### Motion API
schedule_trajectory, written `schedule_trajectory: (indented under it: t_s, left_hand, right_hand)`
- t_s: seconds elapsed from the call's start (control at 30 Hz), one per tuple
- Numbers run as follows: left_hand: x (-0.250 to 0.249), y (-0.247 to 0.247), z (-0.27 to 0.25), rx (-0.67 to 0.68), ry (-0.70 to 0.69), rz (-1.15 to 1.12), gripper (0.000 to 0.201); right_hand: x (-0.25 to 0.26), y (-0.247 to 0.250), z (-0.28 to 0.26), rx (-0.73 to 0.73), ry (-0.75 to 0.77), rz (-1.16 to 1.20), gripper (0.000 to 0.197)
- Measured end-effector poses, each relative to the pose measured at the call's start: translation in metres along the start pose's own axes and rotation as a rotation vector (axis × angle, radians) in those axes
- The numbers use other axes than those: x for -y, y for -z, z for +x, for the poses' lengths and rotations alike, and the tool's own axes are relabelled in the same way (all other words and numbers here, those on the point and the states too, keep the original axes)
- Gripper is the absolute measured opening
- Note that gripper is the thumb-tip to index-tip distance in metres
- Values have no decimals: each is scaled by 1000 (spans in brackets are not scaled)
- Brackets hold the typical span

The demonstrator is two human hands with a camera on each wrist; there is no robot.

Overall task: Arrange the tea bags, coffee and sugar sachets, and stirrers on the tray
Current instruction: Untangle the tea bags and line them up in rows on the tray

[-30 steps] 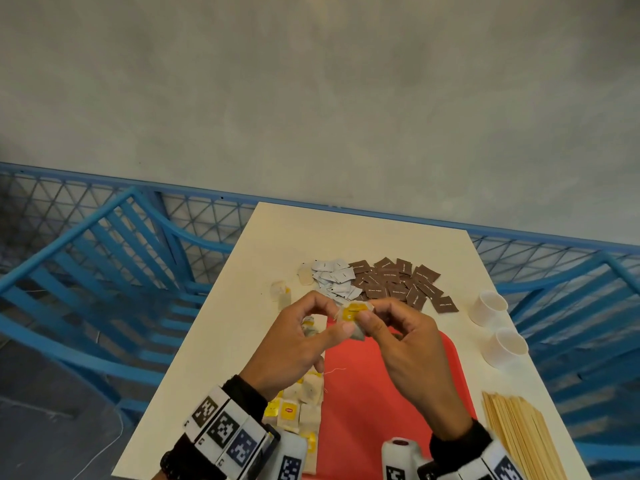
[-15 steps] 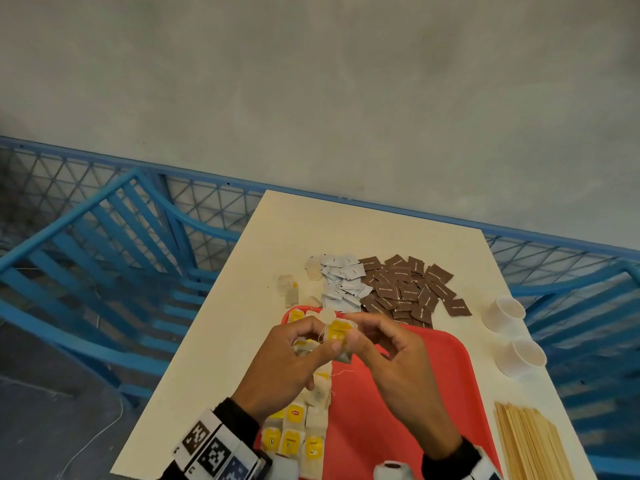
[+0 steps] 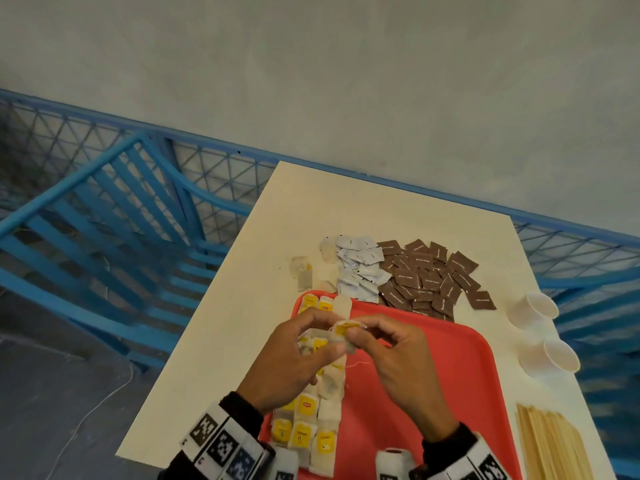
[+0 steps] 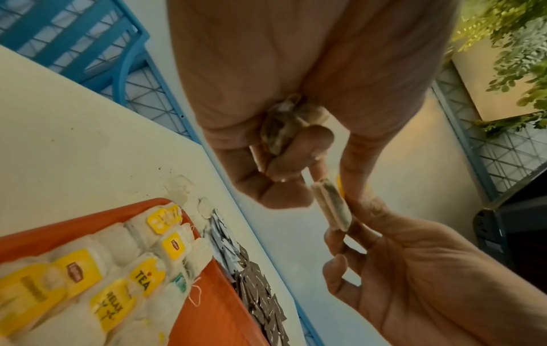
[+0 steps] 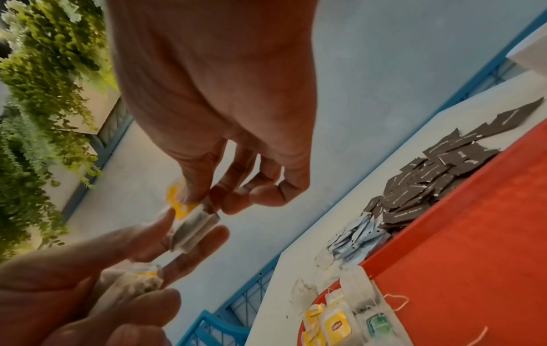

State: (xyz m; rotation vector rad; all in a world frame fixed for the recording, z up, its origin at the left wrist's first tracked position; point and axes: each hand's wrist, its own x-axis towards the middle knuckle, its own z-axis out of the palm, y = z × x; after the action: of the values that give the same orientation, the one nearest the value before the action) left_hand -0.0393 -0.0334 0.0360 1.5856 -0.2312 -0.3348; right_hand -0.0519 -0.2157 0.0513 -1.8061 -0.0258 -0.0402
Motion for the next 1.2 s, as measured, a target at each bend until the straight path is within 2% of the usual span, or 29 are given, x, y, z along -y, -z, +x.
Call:
schedule_trajectory:
  t_s: [0.07, 0.1, 0.17, 0.27, 0.33, 0.4, 0.5, 0.6, 0.7, 0.8, 0.87, 1.03, 1.2]
  left_hand:
    - [0, 0, 5, -29, -2, 9, 6]
    - [2, 1, 8, -46, 8, -5, 7]
    - [6, 5, 12, -72, 40, -45, 14]
    - [17, 7, 11, -90, 113, -52, 13]
    - [26, 6, 6, -121, 176, -38, 7]
    - [34, 8, 1, -205, 237, -24, 6]
    - [39, 18, -5, -303, 319, -85, 12]
    - [37, 24, -11, -314, 348, -97, 19]
    - [32, 23, -11, -295, 362, -88, 21]
    - [24, 22, -10, -291, 376, -137, 26]
    - [21, 21, -10, -301, 390, -185, 33]
    - [17, 20, -9, -315, 479, -447, 51]
    - [10, 17, -6, -275, 540, -852, 60]
  right_hand:
    - [0, 0, 4, -1, -5, 21, 11]
    - [0, 0, 6, -11, -14, 50, 8]
    - [-5, 0, 7, -17, -47, 79, 16]
    - [-18, -6, 1, 97, -150, 89, 12]
    - [-32, -11, -3, 112, -217, 46, 10]
    - [-51, -10, 2, 79, -281, -9, 12]
    - [-78, 0, 22, -53, -376, -102, 25]
    - [-100, 6, 46, -93, -471, -190, 21]
    - [-112, -2, 64, -13, -525, -249, 15]
    - [-118, -10, 72, 43, -569, -284, 18]
    - [-121, -13, 75, 50, -610, -281, 25]
    - [-123, -17, 78, -119, -560, -444, 45]
    - [-105, -12, 78, -73, -497, -489, 48]
